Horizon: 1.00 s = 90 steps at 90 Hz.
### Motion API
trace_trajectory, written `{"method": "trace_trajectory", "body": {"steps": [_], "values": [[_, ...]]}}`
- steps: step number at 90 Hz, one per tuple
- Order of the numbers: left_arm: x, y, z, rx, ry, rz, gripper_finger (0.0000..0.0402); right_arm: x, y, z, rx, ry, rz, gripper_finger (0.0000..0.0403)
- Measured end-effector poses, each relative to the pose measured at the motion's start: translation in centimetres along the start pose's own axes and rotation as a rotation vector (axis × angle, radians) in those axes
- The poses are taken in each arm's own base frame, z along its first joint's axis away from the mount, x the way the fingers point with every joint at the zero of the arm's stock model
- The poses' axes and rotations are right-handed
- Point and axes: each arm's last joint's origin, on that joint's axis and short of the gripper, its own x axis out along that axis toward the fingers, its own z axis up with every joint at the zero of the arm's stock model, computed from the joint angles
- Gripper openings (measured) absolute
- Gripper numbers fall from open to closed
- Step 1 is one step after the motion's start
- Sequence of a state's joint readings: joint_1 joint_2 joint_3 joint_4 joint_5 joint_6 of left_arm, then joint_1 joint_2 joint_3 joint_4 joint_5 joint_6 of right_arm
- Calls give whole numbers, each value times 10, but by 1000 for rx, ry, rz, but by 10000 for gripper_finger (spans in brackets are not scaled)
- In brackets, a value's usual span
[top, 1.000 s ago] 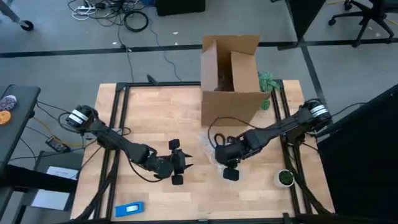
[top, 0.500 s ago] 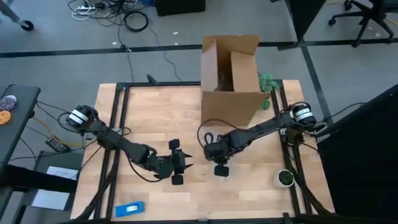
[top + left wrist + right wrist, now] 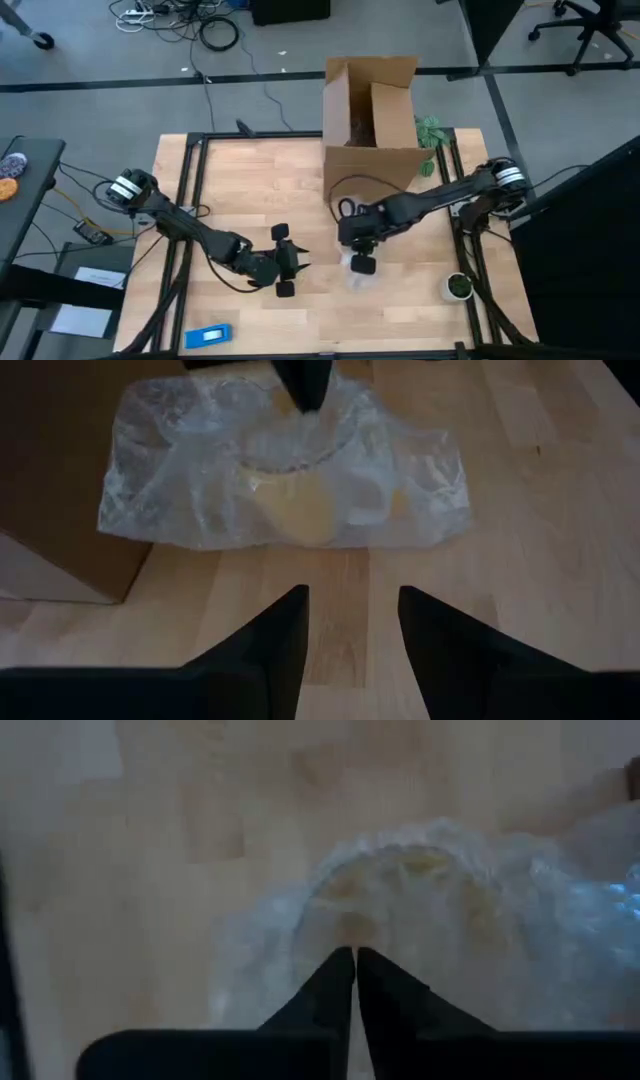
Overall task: Wrap mug
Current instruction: Wrap the yellow mug with transparent bubble wrap
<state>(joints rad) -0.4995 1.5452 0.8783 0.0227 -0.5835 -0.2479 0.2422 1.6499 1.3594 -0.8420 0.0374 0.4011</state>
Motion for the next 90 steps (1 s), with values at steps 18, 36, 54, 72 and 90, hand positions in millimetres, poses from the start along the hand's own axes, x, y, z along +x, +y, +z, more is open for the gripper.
{"method": "trace_trajectory", "body": {"steps": [18,36,54,72,90], "values": [[0,0,0,-22,0,-1,142,4,3,-4,12,44,74,0],[-1,-2,0,-23,3,-23,142,29,-8,-12,29,77,24,0],[-2,-4,0,-21,-5,-32,142,44,-27,-12,44,75,-32,0],[-2,-4,0,-22,-5,-32,142,52,-42,-9,49,24,-38,0],[-2,-4,0,-22,-2,-32,142,49,-43,-5,37,17,-48,0]]}}
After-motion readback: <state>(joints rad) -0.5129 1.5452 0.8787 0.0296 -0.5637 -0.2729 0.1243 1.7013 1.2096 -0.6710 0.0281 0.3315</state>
